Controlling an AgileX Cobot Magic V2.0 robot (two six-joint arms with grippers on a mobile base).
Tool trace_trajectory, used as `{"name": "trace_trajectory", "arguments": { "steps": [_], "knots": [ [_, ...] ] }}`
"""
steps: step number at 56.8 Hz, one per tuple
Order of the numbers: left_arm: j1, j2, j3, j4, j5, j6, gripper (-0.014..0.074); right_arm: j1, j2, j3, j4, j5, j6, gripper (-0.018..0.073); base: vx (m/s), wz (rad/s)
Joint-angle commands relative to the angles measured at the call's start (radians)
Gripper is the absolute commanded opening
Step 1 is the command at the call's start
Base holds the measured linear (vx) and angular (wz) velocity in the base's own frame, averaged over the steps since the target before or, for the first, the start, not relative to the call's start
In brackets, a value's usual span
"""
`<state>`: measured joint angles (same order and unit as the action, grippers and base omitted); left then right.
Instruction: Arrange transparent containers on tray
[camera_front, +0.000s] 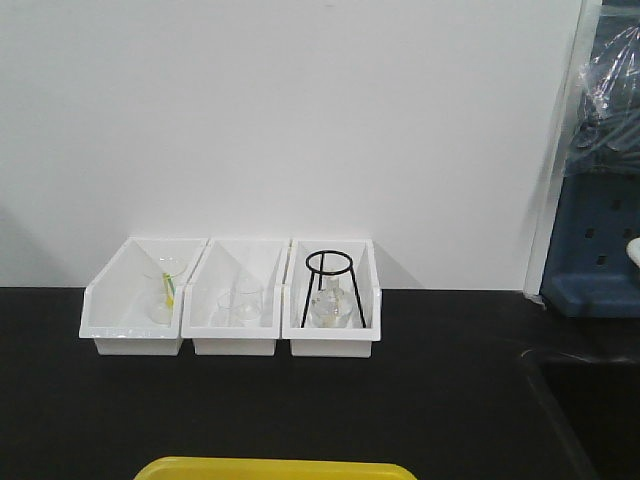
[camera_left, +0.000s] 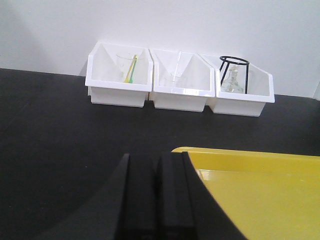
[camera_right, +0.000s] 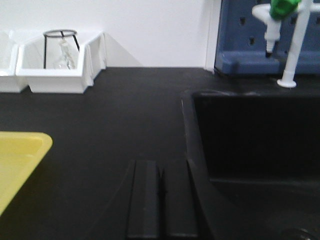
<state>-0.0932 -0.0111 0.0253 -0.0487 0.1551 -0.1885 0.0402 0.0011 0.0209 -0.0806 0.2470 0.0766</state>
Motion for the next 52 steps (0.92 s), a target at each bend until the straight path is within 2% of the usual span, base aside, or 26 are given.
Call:
{"name": "trace_trajectory", "arguments": {
  "steps": [1, 52],
  "knots": [
    [0.000, -0.014, 0.030, -0.011, -0.085, 0.001, -0.0008, -0.004, -0.006, 0.010, -0.009, -0.014, -0.013, -0.0013, 0.00, 0.00],
    [0.000, -0.014, 0.030, -0.012, -0.086, 0.001, -0.0008, -0.009, -0.004, 0.016, -0.006, -0.029, -0.013, -0.0013, 0.00, 0.00]
  ]
}}
